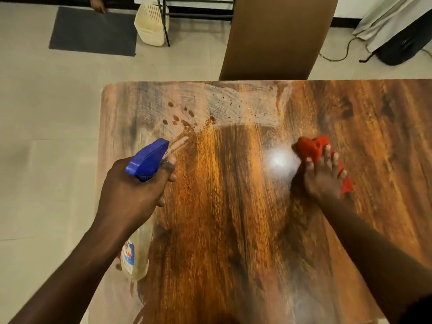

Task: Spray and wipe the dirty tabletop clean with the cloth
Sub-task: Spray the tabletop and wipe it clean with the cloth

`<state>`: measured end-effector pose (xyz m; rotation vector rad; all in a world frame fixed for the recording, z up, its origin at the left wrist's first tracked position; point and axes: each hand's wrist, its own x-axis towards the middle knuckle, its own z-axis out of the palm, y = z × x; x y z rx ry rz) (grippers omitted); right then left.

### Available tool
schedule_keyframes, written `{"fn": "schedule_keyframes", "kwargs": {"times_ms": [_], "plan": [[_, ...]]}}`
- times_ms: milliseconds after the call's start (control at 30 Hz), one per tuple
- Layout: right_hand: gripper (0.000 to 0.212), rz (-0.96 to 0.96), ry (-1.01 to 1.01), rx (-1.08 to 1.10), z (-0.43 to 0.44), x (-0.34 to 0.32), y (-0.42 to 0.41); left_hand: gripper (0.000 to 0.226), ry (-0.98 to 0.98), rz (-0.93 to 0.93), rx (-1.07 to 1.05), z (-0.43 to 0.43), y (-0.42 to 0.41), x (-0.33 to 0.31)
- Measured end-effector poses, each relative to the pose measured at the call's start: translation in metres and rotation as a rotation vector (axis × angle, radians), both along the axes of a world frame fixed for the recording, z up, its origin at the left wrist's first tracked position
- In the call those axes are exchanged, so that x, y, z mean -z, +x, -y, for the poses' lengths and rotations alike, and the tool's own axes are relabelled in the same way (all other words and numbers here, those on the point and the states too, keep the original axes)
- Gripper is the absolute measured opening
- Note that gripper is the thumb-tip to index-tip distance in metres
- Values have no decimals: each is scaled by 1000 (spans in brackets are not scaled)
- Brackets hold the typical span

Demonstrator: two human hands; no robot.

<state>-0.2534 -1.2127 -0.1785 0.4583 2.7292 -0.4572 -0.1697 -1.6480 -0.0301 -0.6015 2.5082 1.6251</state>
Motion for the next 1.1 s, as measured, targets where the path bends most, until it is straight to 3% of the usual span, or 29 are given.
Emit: {"fn": "schedule_keyframes", "kwargs": {"times_ms": [100, 167, 367, 467, 567, 600, 700, 800, 933, 1000, 1100], "plan": [[70, 3, -11, 161, 21, -5, -76, 11, -27, -6, 4, 4, 0, 2], [70, 27, -30, 139, 54, -6, -110, 17, -38, -2, 0, 7, 2, 2], [75, 30, -8, -280, 199, 4, -131, 12, -33, -8, -54, 12, -1, -5], [72, -15, -23, -556, 263, 14, -101, 27, -78, -3, -56, 12, -3, -8], [72, -51, -90, -831, 305, 21, -46, 11, -82, 3, -60, 11, -4, -5], [70, -67, -108, -920, 313, 23, -24, 19, -80, 11, -66, 9, -5, -3], [64, -134, -180, -1130, 309, 28, 50, 47, -74, 37, -101, 4, -8, -2], [63, -139, -179, -1261, 263, 32, 115, 46, -46, 33, -92, 0, -14, -1], [66, -95, -44, -1072, 154, 25, 129, 26, -5, 11, -96, -2, -19, -1], [67, -51, 63, -849, 95, 19, 94, 33, -8, 6, -101, 0, -19, -1], [70, 11, 71, -453, 21, 10, 10, 35, -8, 25, -94, 3, -19, 2]]}}
